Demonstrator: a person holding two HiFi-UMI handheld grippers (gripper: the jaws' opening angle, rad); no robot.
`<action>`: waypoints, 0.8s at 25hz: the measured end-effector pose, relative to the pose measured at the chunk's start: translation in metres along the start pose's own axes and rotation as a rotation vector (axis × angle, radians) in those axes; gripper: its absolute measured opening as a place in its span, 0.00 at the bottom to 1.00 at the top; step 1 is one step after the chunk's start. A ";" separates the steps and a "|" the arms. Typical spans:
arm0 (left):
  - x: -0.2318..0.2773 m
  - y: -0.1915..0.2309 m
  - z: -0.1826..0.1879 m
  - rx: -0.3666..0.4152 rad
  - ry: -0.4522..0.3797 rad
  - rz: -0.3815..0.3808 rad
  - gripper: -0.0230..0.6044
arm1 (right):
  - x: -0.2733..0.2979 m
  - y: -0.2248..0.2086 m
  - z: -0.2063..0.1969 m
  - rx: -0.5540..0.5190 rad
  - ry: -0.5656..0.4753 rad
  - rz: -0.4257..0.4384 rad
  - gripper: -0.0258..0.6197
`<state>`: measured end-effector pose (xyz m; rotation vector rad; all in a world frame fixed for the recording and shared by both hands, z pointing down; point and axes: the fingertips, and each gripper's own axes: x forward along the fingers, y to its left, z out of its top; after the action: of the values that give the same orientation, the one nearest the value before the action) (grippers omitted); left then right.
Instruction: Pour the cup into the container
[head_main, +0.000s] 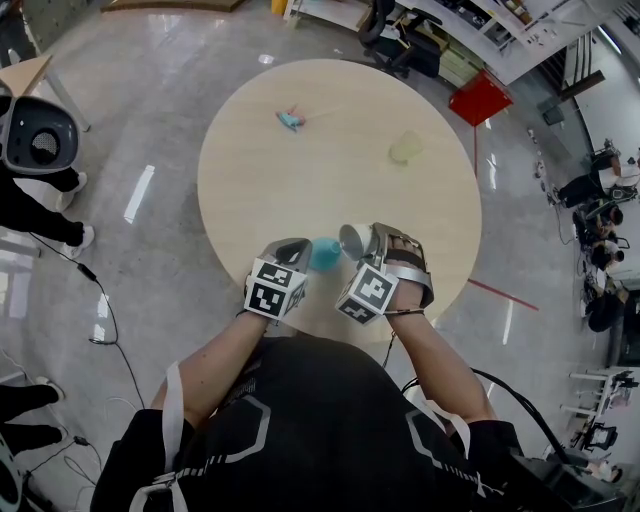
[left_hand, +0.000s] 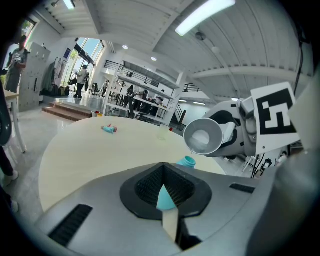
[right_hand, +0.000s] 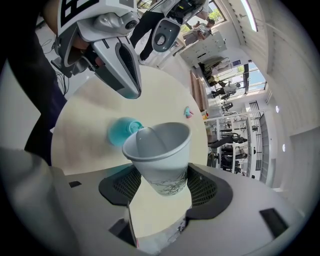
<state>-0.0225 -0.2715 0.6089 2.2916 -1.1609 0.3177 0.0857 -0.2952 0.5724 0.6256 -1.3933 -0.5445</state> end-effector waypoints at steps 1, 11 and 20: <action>0.000 0.000 0.000 0.000 0.001 0.000 0.04 | -0.001 -0.001 0.001 -0.001 -0.001 0.000 0.49; 0.000 0.003 0.001 0.002 0.005 0.000 0.04 | 0.003 0.006 0.002 -0.020 0.013 -0.004 0.49; 0.000 0.005 0.000 0.014 0.013 0.003 0.04 | 0.010 0.016 0.000 0.087 -0.018 0.047 0.49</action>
<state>-0.0259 -0.2740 0.6108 2.2966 -1.1590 0.3422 0.0866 -0.2904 0.5903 0.6573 -1.4516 -0.4545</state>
